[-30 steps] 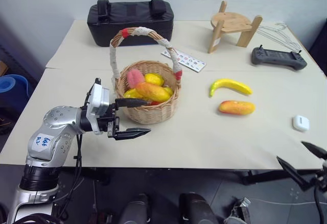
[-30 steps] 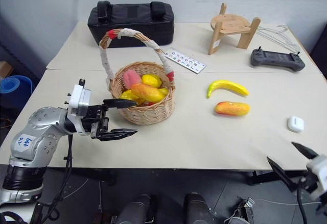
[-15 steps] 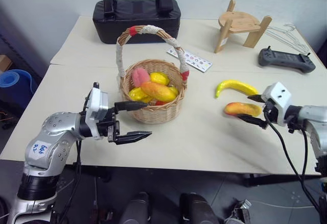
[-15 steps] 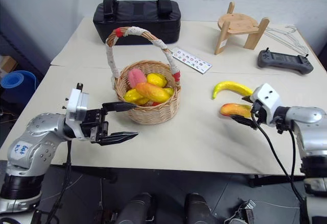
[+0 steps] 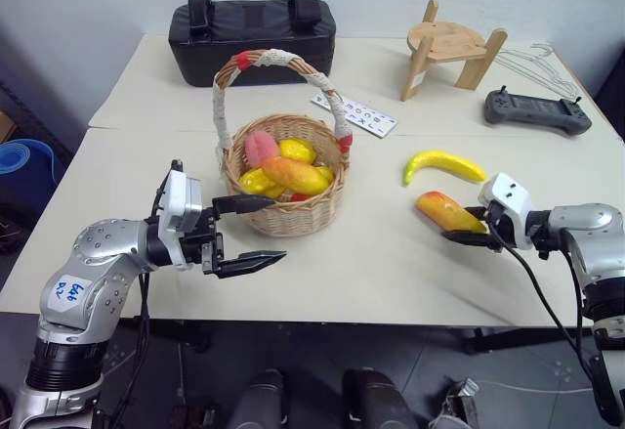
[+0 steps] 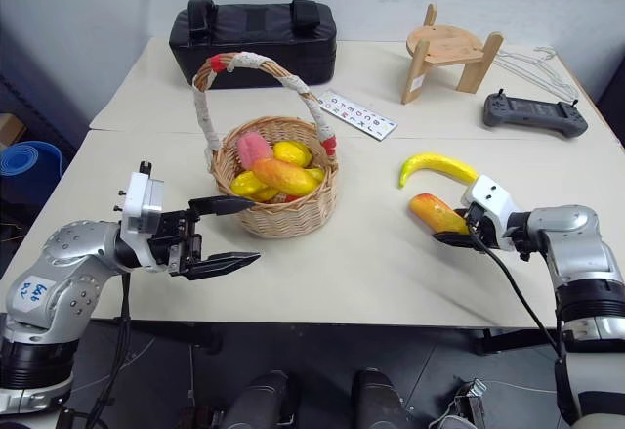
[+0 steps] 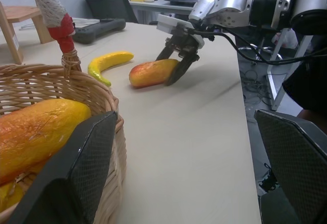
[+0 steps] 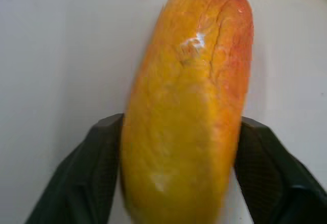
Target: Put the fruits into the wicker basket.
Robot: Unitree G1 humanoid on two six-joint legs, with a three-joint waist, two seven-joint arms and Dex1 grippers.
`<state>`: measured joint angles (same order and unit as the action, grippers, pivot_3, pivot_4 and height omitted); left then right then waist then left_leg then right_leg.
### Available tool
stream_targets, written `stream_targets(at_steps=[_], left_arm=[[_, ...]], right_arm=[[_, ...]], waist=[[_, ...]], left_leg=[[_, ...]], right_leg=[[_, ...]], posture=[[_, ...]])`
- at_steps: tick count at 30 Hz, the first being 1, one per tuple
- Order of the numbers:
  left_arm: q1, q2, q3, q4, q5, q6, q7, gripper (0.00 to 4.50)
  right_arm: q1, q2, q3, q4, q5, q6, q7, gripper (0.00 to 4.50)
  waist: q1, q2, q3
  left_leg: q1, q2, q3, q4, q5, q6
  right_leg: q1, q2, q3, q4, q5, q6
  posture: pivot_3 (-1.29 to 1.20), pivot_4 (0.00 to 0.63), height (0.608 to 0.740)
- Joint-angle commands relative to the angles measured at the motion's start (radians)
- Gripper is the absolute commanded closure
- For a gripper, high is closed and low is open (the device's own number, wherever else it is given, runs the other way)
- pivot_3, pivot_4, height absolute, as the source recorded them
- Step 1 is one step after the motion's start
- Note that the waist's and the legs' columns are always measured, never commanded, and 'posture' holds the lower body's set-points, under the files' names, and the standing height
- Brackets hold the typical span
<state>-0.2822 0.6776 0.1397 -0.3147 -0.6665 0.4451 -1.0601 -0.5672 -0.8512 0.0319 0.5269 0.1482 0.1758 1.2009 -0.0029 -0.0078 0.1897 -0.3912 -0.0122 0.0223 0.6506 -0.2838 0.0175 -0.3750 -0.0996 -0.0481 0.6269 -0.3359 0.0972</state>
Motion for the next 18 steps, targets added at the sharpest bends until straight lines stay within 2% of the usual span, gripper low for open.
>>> stream_targets(at_steps=[1,3,5,9,10,13,15,18], left_arm=[[0.011,-0.004,0.061,-0.023,-0.034,-0.010,0.031,0.00],[0.023,-0.016,0.096,-0.023,-0.055,-0.002,0.063,0.00],[0.070,-0.004,0.141,-0.034,-0.046,-0.010,0.080,0.00],[0.199,0.028,0.242,-0.079,-0.056,-0.010,0.088,0.00],[0.227,0.035,0.262,-0.088,-0.058,-0.010,0.086,0.00],[0.297,0.041,0.310,-0.112,-0.066,-0.015,0.093,0.00],[0.316,0.031,0.321,-0.127,-0.070,-0.015,0.109,0.00],[0.322,0.006,0.303,-0.155,-0.067,-0.019,0.147,0.00]], right_arm=[[0.053,-0.011,-0.083,-0.208,0.140,0.075,0.063,2.55],[0.098,-0.011,-0.114,-0.354,0.232,0.174,0.083,2.55],[0.142,0.020,-0.137,-0.572,0.349,0.306,0.027,2.55],[0.095,0.146,-0.101,-0.887,0.562,0.584,-0.175,2.55],[0.054,0.181,-0.088,-0.918,0.601,0.685,-0.250,2.55],[-0.084,0.381,-0.076,-0.924,0.693,0.854,-0.491,2.55],[-0.154,0.488,-0.055,-0.912,0.696,0.898,-0.595,2.55],[-0.240,0.623,-0.009,-0.845,0.604,0.936,-0.780,2.55]], waist=[[0.001,0.000,0.000],[0.001,0.000,0.000],[-0.001,0.001,0.000],[-0.011,0.001,0.000],[-0.014,0.001,0.001],[-0.017,0.001,0.001],[-0.017,0.001,0.001],[-0.014,0.001,0.001]], left_leg=[[0.000,0.000,0.000,0.000,0.000,0.000],[0.000,0.000,0.000,0.000,0.000,0.000],[0.000,0.001,0.000,0.000,-0.001,-0.001],[0.002,0.005,0.001,-0.001,-0.002,-0.003],[0.002,0.005,0.001,-0.001,-0.003,-0.004],[0.002,0.006,0.000,-0.002,-0.004,-0.006],[0.002,0.006,0.000,-0.002,-0.004,-0.006],[0.001,0.006,-0.001,-0.003,-0.004,-0.006]], right_leg=[[0.000,0.000,0.000,0.000,0.000,0.000],[0.000,0.000,0.000,0.000,0.000,0.000],[0.000,0.000,0.000,0.000,0.000,0.000],[0.000,0.002,-0.001,0.000,0.000,-0.001],[-0.001,0.002,-0.001,0.000,-0.001,-0.002],[-0.003,0.002,-0.001,0.000,0.000,-0.005],[-0.002,0.001,-0.001,0.000,0.000,-0.006],[-0.003,0.001,-0.001,0.000,0.000,-0.006]], posture=[[0.00,0.150,0.740],[0.00,0.150,0.740],[0.00,0.150,0.740],[0.00,0.150,0.740],[0.00,0.150,0.740],[0.00,0.150,0.740],[0.00,0.150,0.740],[0.00,0.150,0.740]])
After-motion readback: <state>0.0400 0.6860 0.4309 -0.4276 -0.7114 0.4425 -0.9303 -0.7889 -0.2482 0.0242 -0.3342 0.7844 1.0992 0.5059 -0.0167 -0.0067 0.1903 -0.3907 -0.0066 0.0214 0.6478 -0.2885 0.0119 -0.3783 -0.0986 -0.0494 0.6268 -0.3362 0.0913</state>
